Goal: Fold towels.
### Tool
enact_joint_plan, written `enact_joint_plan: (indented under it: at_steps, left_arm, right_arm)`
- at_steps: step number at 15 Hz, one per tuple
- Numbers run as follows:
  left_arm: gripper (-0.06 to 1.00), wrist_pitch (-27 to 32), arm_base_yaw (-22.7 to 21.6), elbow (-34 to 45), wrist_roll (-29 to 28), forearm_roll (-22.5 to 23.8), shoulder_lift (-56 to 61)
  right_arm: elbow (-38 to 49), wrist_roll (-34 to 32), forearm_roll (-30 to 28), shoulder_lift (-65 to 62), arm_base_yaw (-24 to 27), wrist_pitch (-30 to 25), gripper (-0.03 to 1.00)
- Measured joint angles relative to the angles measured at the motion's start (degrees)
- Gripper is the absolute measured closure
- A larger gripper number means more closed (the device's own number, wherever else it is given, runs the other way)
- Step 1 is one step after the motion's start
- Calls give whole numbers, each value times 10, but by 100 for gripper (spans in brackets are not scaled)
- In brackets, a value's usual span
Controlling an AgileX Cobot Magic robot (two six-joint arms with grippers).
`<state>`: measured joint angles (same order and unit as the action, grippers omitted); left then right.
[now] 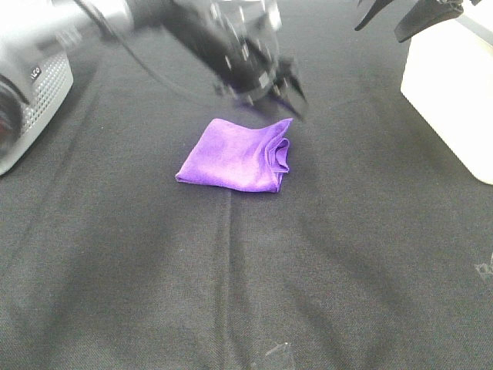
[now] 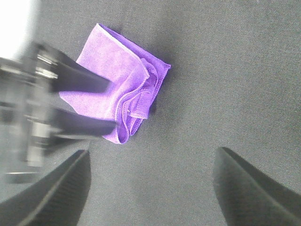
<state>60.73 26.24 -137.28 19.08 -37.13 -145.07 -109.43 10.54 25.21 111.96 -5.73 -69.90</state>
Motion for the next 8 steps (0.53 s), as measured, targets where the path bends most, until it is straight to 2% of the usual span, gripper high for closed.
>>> enact_joint_plan:
  at_steps: [3,8]
  left_arm:
    - [34,7,-1,-2,-7,24,-11]
    - [34,-20,-1,-2,-11,9,-61]
  right_arm:
    - [0,0,0,0,0,0,26]
    - [0,0,0,0,0,0,26]
